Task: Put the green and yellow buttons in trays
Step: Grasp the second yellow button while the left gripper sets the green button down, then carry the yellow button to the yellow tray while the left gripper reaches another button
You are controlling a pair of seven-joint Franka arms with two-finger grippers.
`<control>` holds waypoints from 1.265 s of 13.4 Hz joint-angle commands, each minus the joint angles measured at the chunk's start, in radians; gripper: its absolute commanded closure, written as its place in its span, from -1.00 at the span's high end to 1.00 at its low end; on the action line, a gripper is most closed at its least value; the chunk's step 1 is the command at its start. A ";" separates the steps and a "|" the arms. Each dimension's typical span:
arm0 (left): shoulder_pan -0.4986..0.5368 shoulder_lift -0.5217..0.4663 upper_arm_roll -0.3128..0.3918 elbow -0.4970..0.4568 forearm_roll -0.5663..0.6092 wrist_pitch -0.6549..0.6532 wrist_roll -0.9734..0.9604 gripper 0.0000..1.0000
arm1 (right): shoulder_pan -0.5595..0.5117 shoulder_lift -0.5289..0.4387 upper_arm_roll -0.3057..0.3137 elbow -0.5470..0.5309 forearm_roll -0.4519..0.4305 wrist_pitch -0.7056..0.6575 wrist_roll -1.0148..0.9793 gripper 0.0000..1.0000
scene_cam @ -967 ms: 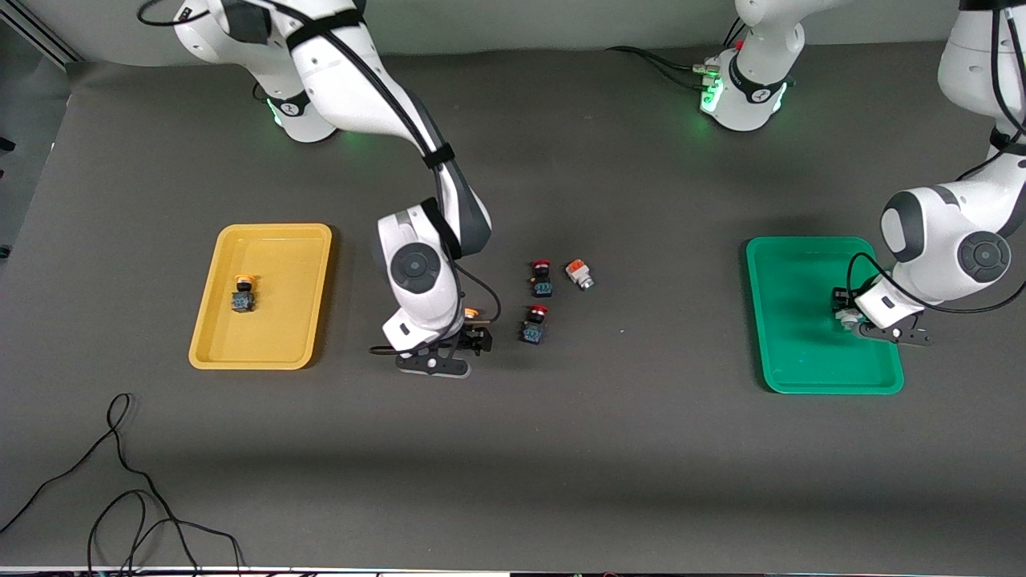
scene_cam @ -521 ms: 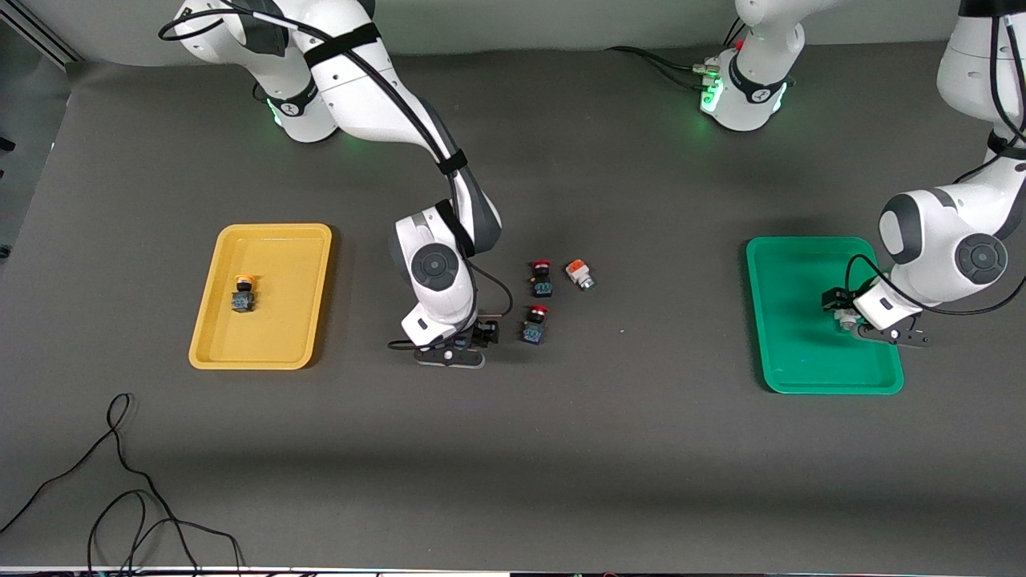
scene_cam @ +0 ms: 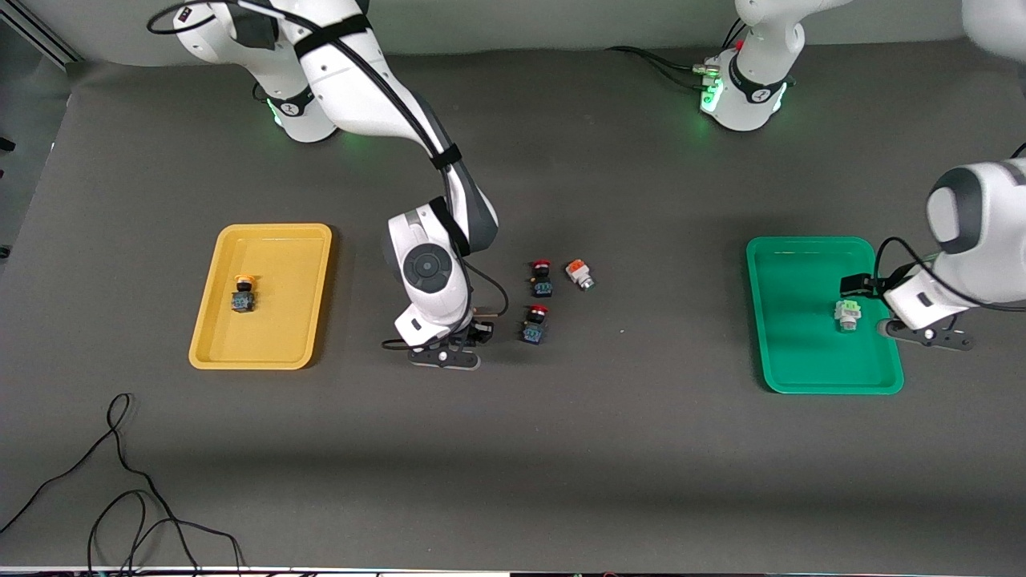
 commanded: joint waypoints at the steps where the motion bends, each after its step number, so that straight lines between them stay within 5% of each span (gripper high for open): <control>1: -0.013 0.008 -0.057 0.140 -0.068 -0.172 -0.113 1.00 | -0.052 -0.141 -0.002 0.057 -0.010 -0.214 -0.011 -0.51; 4: -0.063 0.005 -0.187 0.168 -0.070 -0.214 -0.387 0.99 | -0.127 -0.244 -0.017 0.052 -0.021 -0.374 -0.180 -0.51; 10: -0.391 0.125 -0.229 0.165 -0.065 -0.024 -0.946 0.99 | -0.132 -0.371 -0.348 -0.213 -0.019 -0.390 -0.788 -0.52; 13: -0.490 0.227 -0.228 0.149 -0.062 0.114 -1.104 0.98 | -0.143 -0.374 -0.405 -0.422 0.013 -0.181 -0.971 -0.52; 15: -0.531 0.293 -0.228 0.138 -0.062 0.208 -1.235 0.98 | -0.157 -0.342 -0.403 -0.569 0.133 -0.004 -1.118 -0.52; 17: -0.565 0.337 -0.228 0.116 -0.062 0.257 -1.348 0.98 | -0.155 -0.252 -0.399 -0.608 0.278 0.041 -1.251 -0.52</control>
